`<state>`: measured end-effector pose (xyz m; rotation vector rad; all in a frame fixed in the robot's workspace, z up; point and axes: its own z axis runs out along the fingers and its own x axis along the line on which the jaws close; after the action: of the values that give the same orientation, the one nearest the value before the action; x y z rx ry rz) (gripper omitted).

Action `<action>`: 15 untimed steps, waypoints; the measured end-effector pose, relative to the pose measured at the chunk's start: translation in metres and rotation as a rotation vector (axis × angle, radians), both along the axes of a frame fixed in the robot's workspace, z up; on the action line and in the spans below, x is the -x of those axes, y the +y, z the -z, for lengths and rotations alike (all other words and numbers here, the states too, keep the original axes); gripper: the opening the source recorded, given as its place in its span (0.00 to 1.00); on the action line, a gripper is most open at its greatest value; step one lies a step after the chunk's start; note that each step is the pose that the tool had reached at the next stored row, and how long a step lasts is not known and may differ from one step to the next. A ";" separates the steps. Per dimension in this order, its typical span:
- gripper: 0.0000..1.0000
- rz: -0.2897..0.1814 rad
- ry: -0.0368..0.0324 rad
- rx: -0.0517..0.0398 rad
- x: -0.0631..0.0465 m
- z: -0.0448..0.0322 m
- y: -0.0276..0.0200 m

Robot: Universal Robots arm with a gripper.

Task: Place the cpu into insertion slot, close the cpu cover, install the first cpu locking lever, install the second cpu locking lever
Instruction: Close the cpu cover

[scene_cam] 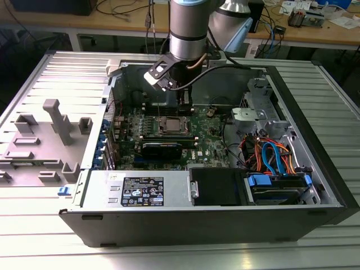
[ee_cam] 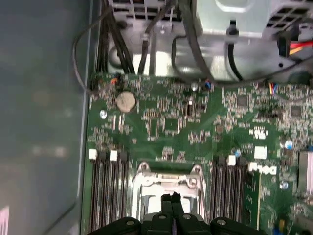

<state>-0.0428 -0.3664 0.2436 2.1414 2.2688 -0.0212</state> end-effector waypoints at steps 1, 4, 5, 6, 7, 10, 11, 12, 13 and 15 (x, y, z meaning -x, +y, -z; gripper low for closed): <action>0.11 0.000 -0.0010 -0.0001 0.007 0.0007 0.0000; 0.11 0.000 -0.0012 0.0001 0.019 0.0030 0.0000; 0.11 0.000 -0.0012 0.0001 0.022 0.0034 0.0000; 0.11 0.000 -0.0013 -0.0001 0.026 0.0043 0.0000; 0.11 0.000 -0.0012 0.0000 0.028 0.0049 0.0000; 0.11 0.000 -0.0013 -0.0001 0.035 0.0066 -0.0001; 0.11 0.000 -0.0013 -0.0001 0.037 0.0078 -0.0005; 0.11 0.000 -0.0011 0.0001 0.039 0.0095 -0.0015; 0.11 0.000 -0.0011 0.0002 0.039 0.0106 -0.0024; 0.11 -0.006 0.0033 -0.0001 0.039 0.0138 -0.0045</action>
<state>-0.0823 -0.3709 0.2298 2.1359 2.2773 -0.0245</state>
